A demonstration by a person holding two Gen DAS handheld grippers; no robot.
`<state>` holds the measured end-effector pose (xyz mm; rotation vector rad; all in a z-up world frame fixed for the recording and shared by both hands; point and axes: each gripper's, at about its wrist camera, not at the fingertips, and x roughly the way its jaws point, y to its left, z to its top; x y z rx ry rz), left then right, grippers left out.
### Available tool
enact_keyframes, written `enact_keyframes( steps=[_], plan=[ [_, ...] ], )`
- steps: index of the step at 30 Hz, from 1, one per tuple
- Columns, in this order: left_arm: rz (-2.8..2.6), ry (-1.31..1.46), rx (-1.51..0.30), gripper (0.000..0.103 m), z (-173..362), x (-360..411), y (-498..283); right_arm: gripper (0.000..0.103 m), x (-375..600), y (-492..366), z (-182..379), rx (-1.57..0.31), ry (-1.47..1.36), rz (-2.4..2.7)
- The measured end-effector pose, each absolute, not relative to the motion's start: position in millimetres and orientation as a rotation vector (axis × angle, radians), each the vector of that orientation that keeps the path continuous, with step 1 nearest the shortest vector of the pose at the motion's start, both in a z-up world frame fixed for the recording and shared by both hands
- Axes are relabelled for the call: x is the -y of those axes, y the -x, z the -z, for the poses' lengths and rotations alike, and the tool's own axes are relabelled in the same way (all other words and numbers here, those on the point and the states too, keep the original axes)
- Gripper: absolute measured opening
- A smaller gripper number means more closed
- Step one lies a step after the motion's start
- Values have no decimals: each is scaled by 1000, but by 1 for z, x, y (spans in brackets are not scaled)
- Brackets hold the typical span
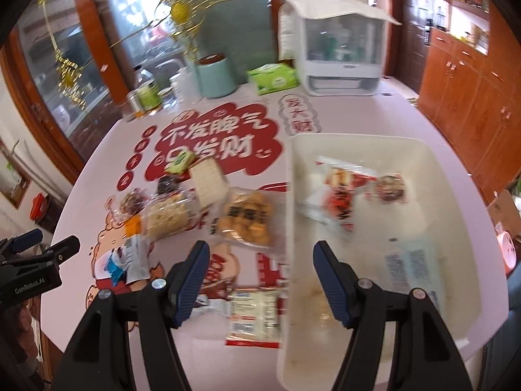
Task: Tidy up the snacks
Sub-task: 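Grasp a clear puffed-snack bag with the right tool while the left tool grasps the blue wrapper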
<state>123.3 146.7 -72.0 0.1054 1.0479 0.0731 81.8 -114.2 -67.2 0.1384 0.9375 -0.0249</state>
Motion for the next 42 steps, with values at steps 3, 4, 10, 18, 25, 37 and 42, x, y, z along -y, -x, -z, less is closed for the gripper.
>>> enact_keyframes(
  steps=[3,4,10,18,25,37,42],
  plan=[
    [-96,-88,-1078,96,85,-165,-126,67,93,-94,76,-965,-130,-26],
    [-105,-79,-1093,96,92,-172,-127,67,88,-98,78,-970,-129,-39],
    [-110,6,-1181,96,128,-200,-134,67,52,-135,94,-996,-151,-129],
    [-29,43,-1252,96,163,-192,-148,67,15,-190,124,-1069,-171,-190],
    [-33,124,-1303,96,185,-192,-162,67,-13,-232,169,-1155,-143,-215],
    [-47,171,-1364,96,211,-202,-162,99,-37,-256,201,-1219,-14,-246],
    [-10,145,-1363,91,211,-200,-163,100,-45,-262,212,-1269,23,-250]
  ],
)
